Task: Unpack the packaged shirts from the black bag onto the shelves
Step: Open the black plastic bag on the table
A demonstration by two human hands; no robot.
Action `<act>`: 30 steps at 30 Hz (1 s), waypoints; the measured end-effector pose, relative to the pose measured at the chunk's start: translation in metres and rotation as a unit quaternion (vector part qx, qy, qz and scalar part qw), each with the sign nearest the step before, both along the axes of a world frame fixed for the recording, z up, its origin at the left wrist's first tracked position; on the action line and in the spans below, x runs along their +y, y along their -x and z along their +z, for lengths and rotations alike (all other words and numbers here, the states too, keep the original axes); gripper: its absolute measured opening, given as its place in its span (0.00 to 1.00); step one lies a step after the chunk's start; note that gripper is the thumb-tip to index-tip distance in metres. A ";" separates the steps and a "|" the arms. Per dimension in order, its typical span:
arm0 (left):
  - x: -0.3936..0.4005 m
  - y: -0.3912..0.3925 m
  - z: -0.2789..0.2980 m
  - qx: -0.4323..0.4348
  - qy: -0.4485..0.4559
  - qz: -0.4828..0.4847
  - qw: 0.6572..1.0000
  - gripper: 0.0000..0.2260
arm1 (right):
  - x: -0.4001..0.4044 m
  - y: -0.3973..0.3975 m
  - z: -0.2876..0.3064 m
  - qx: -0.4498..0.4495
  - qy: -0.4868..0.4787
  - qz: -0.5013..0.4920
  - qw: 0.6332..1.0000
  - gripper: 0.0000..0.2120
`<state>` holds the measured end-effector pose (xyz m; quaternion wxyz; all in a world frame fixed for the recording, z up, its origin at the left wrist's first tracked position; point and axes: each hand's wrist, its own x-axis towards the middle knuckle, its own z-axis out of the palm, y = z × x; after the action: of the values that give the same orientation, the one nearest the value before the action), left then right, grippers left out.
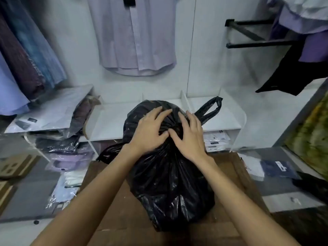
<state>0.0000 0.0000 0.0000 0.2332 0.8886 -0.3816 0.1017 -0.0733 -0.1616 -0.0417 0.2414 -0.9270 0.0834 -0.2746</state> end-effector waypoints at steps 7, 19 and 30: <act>-0.006 -0.006 -0.020 0.060 -0.044 -0.046 0.996 0.31 | 0.010 0.011 -0.015 0.060 -0.087 0.030 0.994 0.36; -0.039 -0.070 0.028 -0.030 -0.257 -0.126 0.958 0.14 | 0.001 0.022 0.006 0.152 -0.081 0.116 0.978 0.28; -0.040 -0.112 0.053 -0.108 -0.271 -0.047 0.955 0.15 | -0.011 0.058 -0.009 0.167 0.057 0.139 0.975 0.14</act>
<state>0.1119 -0.0401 0.0528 -0.0546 0.8832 -0.4592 0.0782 -0.1312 -0.1725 -0.0511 0.2067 -0.9745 -0.0226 -0.0845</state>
